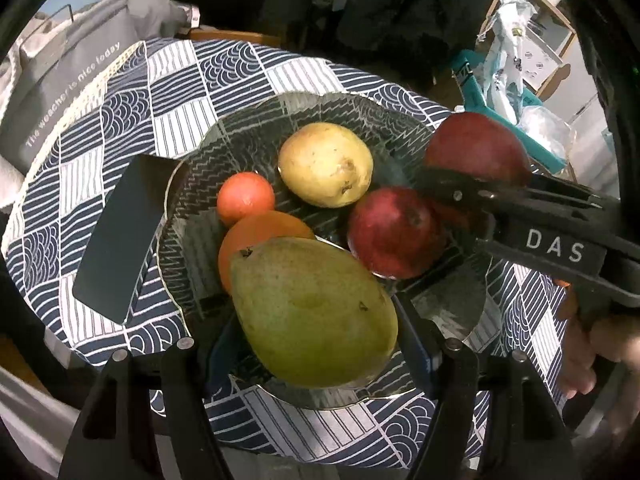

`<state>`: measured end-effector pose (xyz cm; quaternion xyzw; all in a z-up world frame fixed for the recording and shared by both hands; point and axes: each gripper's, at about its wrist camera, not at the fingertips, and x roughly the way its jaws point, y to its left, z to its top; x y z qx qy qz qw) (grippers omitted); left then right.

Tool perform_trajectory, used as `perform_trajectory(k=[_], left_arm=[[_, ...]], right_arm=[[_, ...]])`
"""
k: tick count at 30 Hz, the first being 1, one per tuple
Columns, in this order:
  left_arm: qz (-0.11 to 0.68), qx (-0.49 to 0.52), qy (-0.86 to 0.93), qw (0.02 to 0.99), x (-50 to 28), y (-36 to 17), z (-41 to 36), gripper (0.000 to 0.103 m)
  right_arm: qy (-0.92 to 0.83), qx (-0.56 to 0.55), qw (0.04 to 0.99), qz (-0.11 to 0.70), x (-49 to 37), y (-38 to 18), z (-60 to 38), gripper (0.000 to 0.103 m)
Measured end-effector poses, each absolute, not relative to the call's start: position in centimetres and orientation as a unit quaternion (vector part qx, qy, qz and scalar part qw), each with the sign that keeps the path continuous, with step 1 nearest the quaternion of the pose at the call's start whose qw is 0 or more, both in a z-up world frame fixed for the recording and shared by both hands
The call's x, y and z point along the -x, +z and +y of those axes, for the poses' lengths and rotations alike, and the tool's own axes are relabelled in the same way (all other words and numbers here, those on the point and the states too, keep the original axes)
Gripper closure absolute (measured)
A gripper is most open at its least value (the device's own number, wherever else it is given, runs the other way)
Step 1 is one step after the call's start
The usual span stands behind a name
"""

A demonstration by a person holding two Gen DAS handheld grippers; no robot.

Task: Organize fruits
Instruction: 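Lower the mango into the bowl and open the left tool while the right tool releases the apple there, then withdraw both tools from the bowl toward the two oranges left on the cloth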

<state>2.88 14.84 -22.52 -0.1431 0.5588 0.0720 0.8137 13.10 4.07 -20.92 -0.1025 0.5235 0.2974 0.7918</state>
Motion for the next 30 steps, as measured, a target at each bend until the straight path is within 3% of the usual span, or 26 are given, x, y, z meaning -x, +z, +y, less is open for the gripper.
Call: perform_trajectory(k=[7,10,18,30], left_arm=[[0.563,0.140,0.069,0.811,-3.2,-22.6,14.7,0.032],[0.545,0.135,0.064,0.825,-3.1,-21.3,14.7,0.018],[0.529,0.132,0.075,0.835,-2.9,-19.9,14.9,0.018],[0.474,0.135,0.096,0.865,-2.3,-16.6,15.7,0.018]], right_arm=[[0.297,0.108,0.788,0.529,-13.2,-20.9,4.3,0.028],[0.294,0.105,0.789,0.530,-13.2,-20.9,4.2,0.028],[0.302,0.088,0.798,0.515,-13.2,-19.7,3.5,0.020],[0.282,0.111,0.833,0.463,-11.6,-15.5,2.7,0.020]])
